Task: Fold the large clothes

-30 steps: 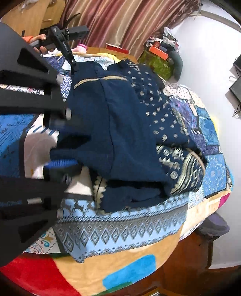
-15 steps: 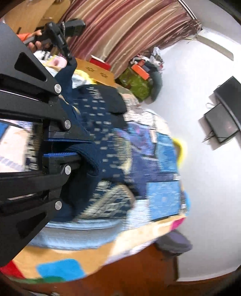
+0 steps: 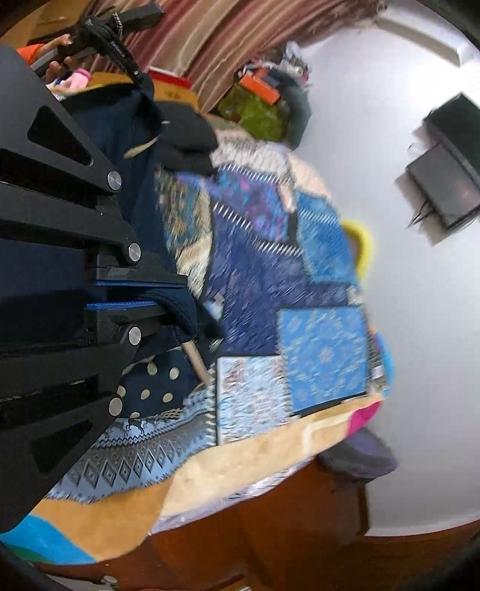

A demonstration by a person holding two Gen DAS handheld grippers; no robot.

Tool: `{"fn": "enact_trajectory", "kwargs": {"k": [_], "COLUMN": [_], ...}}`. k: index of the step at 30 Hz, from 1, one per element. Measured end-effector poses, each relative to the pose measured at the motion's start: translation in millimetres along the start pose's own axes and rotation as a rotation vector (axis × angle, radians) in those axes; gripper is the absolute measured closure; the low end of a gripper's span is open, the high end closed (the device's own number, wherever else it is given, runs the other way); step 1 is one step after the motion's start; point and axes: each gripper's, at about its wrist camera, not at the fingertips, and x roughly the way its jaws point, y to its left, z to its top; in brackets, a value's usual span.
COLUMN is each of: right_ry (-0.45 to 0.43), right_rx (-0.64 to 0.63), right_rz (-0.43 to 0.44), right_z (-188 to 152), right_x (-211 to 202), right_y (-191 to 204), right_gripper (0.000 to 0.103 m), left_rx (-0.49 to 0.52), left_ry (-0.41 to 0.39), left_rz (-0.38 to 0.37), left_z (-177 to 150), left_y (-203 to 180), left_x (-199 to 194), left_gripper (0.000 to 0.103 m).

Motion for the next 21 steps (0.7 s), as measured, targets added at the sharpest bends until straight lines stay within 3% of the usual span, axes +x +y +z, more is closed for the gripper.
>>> {"fn": "enact_trajectory", "kwargs": {"k": [7,9,11,12,13,14,16,18,21], "right_ry": [0.06,0.072,0.075,0.065,0.043,0.005,-0.08,-0.131,-0.104], "right_rx": [0.01,-0.011,-0.033,-0.043,-0.054,-0.065,-0.092,-0.121,-0.146], "right_rz": [0.005,-0.011,-0.031,-0.057,-0.102,-0.166,-0.244,-0.251,-0.226], "right_z": [0.8,2.6,5.4,5.4,4.5,3.5,-1.5,-8.0,-14.2], "right_x": [6.8,0.6,-4.4,-10.6,-18.5,-27.2,-46.4,-67.1,-84.2], "right_y": [-7.1,-1.4,4.5,8.5,12.2,15.4,20.9,25.6,31.1], "right_gripper": [0.097,0.096,0.094,0.09,0.081,0.074,0.045,0.042,0.042], "left_rx": [0.063,0.069,0.072,0.07,0.061,0.053,0.04,0.032,0.04], "left_ry": [0.005,0.01,-0.012,-0.024,-0.046,-0.068,-0.072,-0.058,-0.042], "left_rz": [0.056,0.066,0.102,0.117,0.134,0.134,0.112,0.1,0.118], "left_z": [-0.1,2.9,5.1,5.9,6.2,5.9,4.5,1.5,-10.6], "left_y": [-7.2,-10.1,-13.2,-14.4,-14.9,-15.0,-14.4,-13.2,-11.4], "left_x": [6.1,1.0,-11.9,-16.8,-25.5,-34.9,-49.0,-57.9,-75.3], "left_gripper": [0.096,0.087,0.063,0.046,0.039,0.038,0.037,0.037,0.037]}}
